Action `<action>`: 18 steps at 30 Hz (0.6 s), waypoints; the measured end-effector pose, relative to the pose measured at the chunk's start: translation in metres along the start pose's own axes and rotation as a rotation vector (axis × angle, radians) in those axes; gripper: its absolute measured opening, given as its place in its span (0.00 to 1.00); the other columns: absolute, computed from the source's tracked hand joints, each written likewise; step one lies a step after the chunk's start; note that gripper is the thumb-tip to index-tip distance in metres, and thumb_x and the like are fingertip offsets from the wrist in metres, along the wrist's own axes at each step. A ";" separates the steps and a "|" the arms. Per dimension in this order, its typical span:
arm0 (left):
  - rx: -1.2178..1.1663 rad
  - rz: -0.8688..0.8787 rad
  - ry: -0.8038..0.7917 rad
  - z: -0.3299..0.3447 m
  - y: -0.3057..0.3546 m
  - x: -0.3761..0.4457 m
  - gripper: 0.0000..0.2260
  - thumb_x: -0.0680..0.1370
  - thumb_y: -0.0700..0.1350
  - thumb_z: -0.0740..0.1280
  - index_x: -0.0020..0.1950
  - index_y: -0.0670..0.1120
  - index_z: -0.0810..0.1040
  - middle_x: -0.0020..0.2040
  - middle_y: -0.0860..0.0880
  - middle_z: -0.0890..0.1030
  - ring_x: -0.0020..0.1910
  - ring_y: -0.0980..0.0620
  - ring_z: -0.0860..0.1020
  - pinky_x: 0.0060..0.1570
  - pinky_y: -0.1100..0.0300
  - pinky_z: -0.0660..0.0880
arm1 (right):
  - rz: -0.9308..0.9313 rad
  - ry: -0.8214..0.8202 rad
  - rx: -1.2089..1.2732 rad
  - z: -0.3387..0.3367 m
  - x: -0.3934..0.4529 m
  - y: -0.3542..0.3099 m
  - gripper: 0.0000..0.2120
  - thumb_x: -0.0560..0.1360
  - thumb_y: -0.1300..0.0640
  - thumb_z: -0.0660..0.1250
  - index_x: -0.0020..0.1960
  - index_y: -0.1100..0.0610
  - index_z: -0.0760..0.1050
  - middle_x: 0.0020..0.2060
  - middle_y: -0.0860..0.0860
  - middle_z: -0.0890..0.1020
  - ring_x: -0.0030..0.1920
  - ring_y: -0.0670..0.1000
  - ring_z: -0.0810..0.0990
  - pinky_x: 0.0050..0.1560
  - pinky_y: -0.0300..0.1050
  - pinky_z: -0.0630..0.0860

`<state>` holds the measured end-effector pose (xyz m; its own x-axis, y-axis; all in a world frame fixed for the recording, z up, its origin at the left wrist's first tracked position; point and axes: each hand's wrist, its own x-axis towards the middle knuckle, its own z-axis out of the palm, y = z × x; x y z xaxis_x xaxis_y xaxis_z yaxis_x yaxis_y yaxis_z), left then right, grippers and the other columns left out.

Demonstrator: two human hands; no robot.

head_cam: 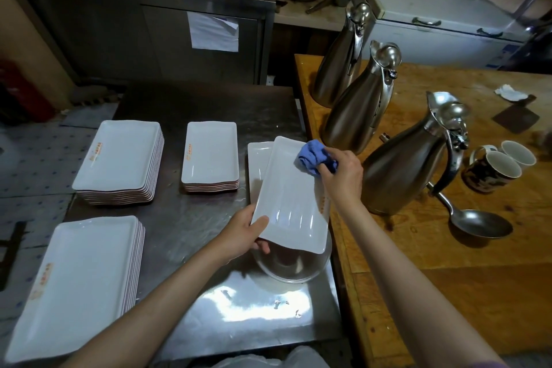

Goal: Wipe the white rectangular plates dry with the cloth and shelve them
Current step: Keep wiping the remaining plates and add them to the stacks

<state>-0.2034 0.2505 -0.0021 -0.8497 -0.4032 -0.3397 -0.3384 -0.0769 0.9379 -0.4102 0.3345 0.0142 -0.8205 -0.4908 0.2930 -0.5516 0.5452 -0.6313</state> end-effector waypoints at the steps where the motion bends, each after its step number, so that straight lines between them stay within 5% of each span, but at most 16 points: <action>1: 0.004 0.005 -0.015 -0.001 0.000 0.000 0.08 0.83 0.40 0.56 0.57 0.49 0.71 0.35 0.56 0.82 0.26 0.54 0.78 0.30 0.65 0.69 | -0.005 0.006 -0.005 0.002 -0.001 -0.001 0.16 0.74 0.60 0.69 0.62 0.57 0.77 0.53 0.54 0.78 0.53 0.51 0.73 0.54 0.40 0.70; 8: 0.067 0.020 -0.087 -0.007 0.001 -0.004 0.08 0.83 0.40 0.56 0.59 0.50 0.70 0.35 0.57 0.83 0.26 0.53 0.78 0.29 0.66 0.70 | 0.001 -0.015 0.027 0.008 -0.003 -0.013 0.13 0.74 0.61 0.69 0.58 0.59 0.79 0.51 0.54 0.79 0.52 0.52 0.74 0.51 0.37 0.67; 18: 0.107 -0.018 -0.159 -0.009 -0.001 -0.002 0.13 0.83 0.43 0.57 0.67 0.50 0.67 0.54 0.51 0.80 0.30 0.52 0.80 0.31 0.66 0.72 | 0.044 -0.056 0.137 0.010 -0.009 -0.027 0.12 0.74 0.63 0.69 0.57 0.60 0.79 0.51 0.54 0.81 0.46 0.44 0.74 0.39 0.23 0.67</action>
<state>-0.1977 0.2436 -0.0017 -0.8936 -0.2532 -0.3707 -0.3875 0.0180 0.9217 -0.3865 0.3172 0.0213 -0.8318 -0.5074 0.2251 -0.4864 0.4708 -0.7361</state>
